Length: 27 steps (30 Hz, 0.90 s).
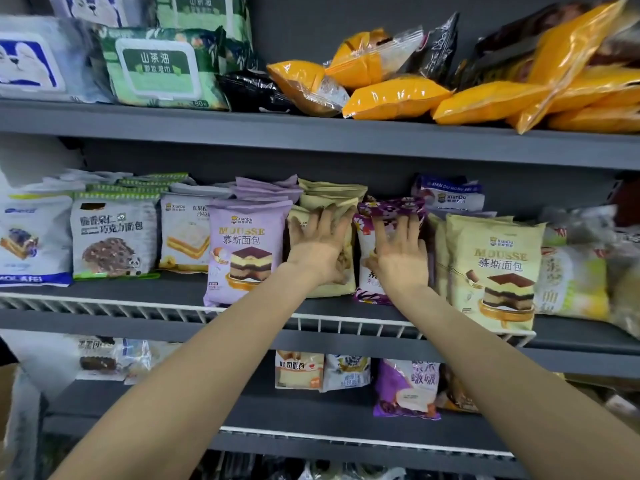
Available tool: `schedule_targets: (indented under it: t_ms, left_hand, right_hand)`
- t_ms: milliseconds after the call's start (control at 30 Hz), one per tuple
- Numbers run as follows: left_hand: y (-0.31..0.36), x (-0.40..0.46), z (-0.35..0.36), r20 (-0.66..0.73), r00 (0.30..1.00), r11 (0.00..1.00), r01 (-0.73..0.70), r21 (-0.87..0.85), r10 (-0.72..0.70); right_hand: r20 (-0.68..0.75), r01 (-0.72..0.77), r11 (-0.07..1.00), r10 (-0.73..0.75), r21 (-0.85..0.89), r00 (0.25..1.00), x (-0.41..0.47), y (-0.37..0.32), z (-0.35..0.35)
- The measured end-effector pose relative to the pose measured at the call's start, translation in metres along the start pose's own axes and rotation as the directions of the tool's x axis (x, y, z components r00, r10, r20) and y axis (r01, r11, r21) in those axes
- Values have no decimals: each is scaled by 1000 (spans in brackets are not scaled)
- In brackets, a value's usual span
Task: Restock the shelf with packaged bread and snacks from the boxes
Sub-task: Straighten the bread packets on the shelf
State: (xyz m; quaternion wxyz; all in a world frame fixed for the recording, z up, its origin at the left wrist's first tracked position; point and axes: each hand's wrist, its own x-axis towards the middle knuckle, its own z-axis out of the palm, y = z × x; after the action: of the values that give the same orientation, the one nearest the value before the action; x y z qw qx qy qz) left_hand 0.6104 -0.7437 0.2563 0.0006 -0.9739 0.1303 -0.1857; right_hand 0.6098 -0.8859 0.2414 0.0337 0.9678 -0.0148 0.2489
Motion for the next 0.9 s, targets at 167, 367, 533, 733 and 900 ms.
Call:
schedule_targets:
  t_ms: [167,367,533,733,900]
  left_hand:
    - [25,15,-5,11,991,984,-133,119,133]
    - [40,34,-14,195,978,971,-118,206,78]
    - [37,48,-29,156,982,993,-93,-75,104]
    - [43,87,-26,83,991,985,-93,-148,107]
    - [48,115,-16,285,958,1000,-23,-6,24]
  right_hand:
    - [19,88,994,-90,69,996,-2,7,-1]
    - [363,267,963,-241,-23,900,16,40,-54]
    - [324,373,914,-308,-158,894,30,41,-51]
    - [396,293,954,-294,65,870,27,41,-44]
    - [303,264,962,-272,67,913,22,40,-35]
